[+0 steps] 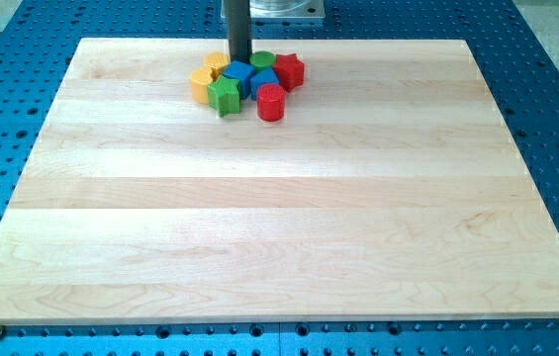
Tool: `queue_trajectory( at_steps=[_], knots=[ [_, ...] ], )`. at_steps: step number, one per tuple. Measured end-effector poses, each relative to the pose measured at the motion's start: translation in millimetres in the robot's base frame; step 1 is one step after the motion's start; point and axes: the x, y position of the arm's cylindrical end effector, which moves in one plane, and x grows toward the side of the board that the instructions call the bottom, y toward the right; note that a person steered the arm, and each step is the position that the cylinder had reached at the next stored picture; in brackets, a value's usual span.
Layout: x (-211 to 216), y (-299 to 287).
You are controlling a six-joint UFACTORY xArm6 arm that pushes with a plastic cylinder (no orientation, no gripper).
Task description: Place the red blocks and heart in a horizontal line
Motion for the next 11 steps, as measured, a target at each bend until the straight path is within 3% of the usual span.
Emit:
queue_trajectory(
  at_steps=[2,3,5,6,8,9,10,11],
  knots=[
    [-10.3,20.1],
    [10.0,87.2],
    [47.2,163.6],
    [137.4,162.2],
    [169.9,0.7],
    [137.5,-65.7],
    [81.5,-58.8],
    [73.1,-7.6]
  ],
)
